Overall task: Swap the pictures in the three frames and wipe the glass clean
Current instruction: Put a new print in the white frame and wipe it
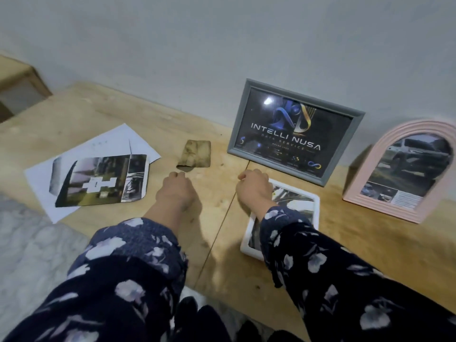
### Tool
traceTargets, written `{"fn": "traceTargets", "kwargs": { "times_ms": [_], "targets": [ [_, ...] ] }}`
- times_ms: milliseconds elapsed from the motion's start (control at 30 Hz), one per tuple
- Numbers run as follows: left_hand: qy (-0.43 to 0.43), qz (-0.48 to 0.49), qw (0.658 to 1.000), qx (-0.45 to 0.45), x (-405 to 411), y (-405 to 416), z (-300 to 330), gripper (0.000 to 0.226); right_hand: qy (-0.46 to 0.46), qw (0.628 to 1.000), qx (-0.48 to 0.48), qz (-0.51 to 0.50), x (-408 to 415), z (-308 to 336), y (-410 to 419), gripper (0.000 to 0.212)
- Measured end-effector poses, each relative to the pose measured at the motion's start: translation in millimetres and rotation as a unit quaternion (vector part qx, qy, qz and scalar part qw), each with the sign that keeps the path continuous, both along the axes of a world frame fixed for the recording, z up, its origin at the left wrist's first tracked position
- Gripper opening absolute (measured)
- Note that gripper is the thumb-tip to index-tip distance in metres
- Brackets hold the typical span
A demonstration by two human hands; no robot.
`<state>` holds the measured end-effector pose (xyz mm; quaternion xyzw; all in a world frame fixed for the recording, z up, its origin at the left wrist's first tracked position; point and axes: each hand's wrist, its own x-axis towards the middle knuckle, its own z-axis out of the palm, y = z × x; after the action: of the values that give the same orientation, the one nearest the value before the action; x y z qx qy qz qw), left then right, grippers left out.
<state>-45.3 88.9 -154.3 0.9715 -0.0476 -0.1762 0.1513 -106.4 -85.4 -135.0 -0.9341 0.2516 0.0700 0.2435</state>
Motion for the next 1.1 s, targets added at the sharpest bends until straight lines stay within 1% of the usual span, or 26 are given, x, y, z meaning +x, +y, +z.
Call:
{"fn": "traceTargets", "kwargs": {
  "times_ms": [100, 167, 233, 300, 333, 400, 433, 533, 600, 633, 700, 800, 833, 867, 933, 967, 1033, 1100],
  "targets": [
    [0.010, -0.036, 0.999, 0.032, 29, 26, -3, 0.060, -0.018, 0.998, 0.035, 0.045, 38, -3, 36, 0.041],
    [0.021, -0.086, 0.994, 0.068, 48, 39, -1, 0.075, -0.025, 0.996, 0.045, 0.070, 63, -5, 58, 0.046],
    [0.035, -0.146, 0.982, 0.114, 69, 49, 1, 0.089, -0.032, 0.994, 0.029, 0.099, 91, -7, 77, 0.050],
    [0.032, -0.205, 0.965, 0.163, 87, 55, -3, 0.093, -0.059, 0.985, -0.033, 0.157, 118, -8, 90, 0.035],
    [0.028, -0.229, 0.955, 0.184, 92, 56, -5, 0.091, -0.074, 0.972, -0.078, 0.207, 128, -9, 93, 0.027],
    [0.027, -0.259, 0.942, 0.211, 98, 60, -9, 0.090, -0.079, 0.939, -0.154, 0.297, 149, -14, 96, 0.029],
    [0.033, -0.268, 0.938, 0.216, 102, 64, -13, 0.092, -0.061, 0.930, -0.172, 0.319, 158, -20, 100, 0.032],
    [0.046, -0.275, 0.935, 0.220, 102, 64, -14, 0.103, -0.001, 0.920, -0.213, 0.329, 165, -33, 101, 0.039],
    [0.047, -0.278, 0.934, 0.219, 104, 62, -12, 0.106, 0.035, 0.927, -0.211, 0.306, 166, -37, 101, 0.042],
    [0.047, -0.279, 0.934, 0.217, 105, 64, -12, 0.106, 0.040, 0.939, -0.190, 0.284, 166, -38, 102, 0.041],
    [0.044, -0.279, 0.936, 0.208, 105, 66, -11, 0.105, 0.033, 0.960, -0.146, 0.238, 165, -39, 104, 0.037],
    [0.041, -0.279, 0.937, 0.204, 104, 68, -12, 0.106, -0.023, 0.975, -0.141, 0.169, 162, -42, 108, 0.031],
    [0.042, -0.279, 0.937, 0.205, 104, 68, -12, 0.106, -0.022, 0.980, -0.137, 0.141, 160, -41, 108, 0.029],
    [0.045, -0.276, 0.937, 0.208, 104, 69, -12, 0.106, -0.002, 0.986, -0.122, 0.112, 160, -39, 109, 0.027],
    [0.051, -0.271, 0.938, 0.211, 103, 68, -13, 0.106, 0.036, 0.996, -0.077, 0.042, 153, -32, 107, 0.035],
    [0.054, -0.266, 0.940, 0.205, 102, 66, -13, 0.105, 0.032, 0.998, -0.049, 0.008, 147, -31, 104, 0.039],
    [0.050, -0.235, 0.954, 0.178, 99, 66, -16, 0.096, -0.031, 0.996, 0.058, -0.063, 136, -25, 96, 0.042],
    [0.031, -0.211, 0.965, 0.154, 91, 62, -19, 0.086, -0.087, 0.977, 0.150, -0.126, 119, -12, 85, 0.037]
  ]
}}
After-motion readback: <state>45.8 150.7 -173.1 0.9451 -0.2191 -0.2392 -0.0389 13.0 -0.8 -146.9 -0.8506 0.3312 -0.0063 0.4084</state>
